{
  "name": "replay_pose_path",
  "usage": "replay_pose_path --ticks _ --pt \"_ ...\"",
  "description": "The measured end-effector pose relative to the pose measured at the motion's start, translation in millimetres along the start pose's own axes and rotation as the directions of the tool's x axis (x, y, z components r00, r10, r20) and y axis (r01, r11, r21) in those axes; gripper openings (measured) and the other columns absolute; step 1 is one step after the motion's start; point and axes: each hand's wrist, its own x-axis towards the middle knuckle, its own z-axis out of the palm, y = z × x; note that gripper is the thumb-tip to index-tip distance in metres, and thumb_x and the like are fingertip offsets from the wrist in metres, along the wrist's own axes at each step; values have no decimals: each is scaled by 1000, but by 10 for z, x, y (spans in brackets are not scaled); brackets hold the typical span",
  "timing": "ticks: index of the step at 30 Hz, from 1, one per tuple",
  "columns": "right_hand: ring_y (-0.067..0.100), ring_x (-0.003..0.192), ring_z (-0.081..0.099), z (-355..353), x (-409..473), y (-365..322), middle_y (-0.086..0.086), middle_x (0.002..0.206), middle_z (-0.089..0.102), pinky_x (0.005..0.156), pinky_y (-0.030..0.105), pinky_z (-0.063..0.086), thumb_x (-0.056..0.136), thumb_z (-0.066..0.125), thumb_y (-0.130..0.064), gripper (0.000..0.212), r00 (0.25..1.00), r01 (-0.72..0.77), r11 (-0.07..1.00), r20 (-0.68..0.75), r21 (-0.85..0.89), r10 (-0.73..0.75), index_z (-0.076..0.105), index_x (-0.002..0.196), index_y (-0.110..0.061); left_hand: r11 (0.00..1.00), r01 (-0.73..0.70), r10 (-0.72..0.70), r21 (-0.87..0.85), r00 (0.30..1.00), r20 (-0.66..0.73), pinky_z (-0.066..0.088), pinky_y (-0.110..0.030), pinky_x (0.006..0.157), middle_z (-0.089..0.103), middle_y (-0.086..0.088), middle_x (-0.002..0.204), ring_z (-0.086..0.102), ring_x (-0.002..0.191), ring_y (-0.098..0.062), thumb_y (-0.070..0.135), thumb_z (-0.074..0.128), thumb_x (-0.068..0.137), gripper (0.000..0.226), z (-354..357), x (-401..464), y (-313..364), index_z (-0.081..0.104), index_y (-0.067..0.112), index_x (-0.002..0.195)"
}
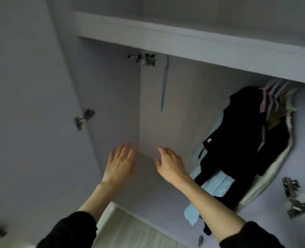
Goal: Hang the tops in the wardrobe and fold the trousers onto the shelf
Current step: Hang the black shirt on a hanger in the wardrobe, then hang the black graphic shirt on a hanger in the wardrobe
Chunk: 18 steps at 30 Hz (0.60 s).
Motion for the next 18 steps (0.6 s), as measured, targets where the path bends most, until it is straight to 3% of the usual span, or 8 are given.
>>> replay_pose_path --ticks 2,5,9,14,18 --pt "29 124 47 253 -110 -321 9 135 49 100 39 39 97 44 -29 46 993 74 997 86 24 -76 37 140 -16 994 105 -105 10 993 60 53 -51 78 64 -16 113 64 103 -34 14 82 57 65 -20 -457 -261 60 10 118" --pt "27 125 46 627 -341 -847 9 138 49 102 37 38 96 45 -29 46 952 217 975 212 45 -222 37 140 -16 964 264 -265 24 955 131 54 -47 77 66 -16 113 64 102 -34 14 83 57 62 -110 -1206 -559 64 9 115" --pt "28 124 48 1109 -929 -1829 7 135 51 99 36 38 97 45 -30 44 817 457 886 358 79 -453 40 138 -17 857 512 -516 65 844 147 54 -46 79 65 -17 113 63 105 -36 13 83 59 57 -311 -2505 -843 64 8 113" --pt "29 123 48 1574 -2024 -2906 7 133 51 99 40 37 97 42 -31 41 587 691 712 475 128 -655 40 136 -17 645 761 -759 71 625 184 54 -44 73 67 -16 106 65 100 -35 11 83 57 52 -684 -4136 -933 66 7 106" --pt "24 125 47 1879 -3226 -3699 4 136 50 100 35 35 97 43 -30 42 327 811 532 567 242 -756 38 138 -20 343 938 -929 44 332 163 43 -47 95 55 -16 128 51 121 -34 14 57 82 42 -1177 -5650 -770 56 8 124"
